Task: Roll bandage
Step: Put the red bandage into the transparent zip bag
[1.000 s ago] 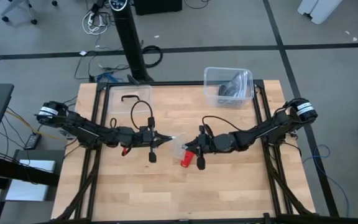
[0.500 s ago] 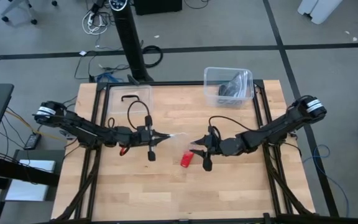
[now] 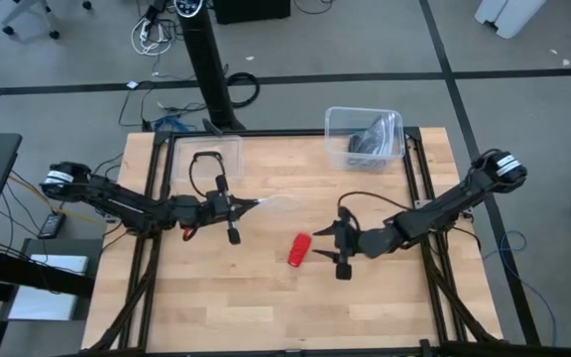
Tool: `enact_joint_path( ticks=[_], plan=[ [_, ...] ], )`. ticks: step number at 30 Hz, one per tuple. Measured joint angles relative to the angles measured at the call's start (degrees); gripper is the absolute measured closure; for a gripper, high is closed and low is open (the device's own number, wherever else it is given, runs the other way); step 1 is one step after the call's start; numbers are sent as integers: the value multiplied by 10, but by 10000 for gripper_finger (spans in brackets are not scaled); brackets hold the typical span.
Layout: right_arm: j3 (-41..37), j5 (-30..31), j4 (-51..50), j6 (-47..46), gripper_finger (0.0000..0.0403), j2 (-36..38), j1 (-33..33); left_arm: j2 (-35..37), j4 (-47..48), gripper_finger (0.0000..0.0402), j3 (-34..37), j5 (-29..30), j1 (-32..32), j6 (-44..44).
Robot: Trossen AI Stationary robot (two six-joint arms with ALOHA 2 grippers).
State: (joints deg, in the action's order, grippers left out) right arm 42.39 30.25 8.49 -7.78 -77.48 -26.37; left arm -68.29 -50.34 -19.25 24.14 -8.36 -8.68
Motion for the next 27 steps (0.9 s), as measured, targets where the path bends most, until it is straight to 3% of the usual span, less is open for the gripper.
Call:
enact_joint_path(
  ticks=[13,20,27],
  plan=[
    [279,-88,-372,161,202,-214,9,1,32,402,0,-24,54,17],
    [380,-159,-467,298,202,-311,40,0,51,402,0,-45,54,22],
    [434,-153,-505,389,192,-380,71,0,78,402,0,-49,54,31]
  ],
)
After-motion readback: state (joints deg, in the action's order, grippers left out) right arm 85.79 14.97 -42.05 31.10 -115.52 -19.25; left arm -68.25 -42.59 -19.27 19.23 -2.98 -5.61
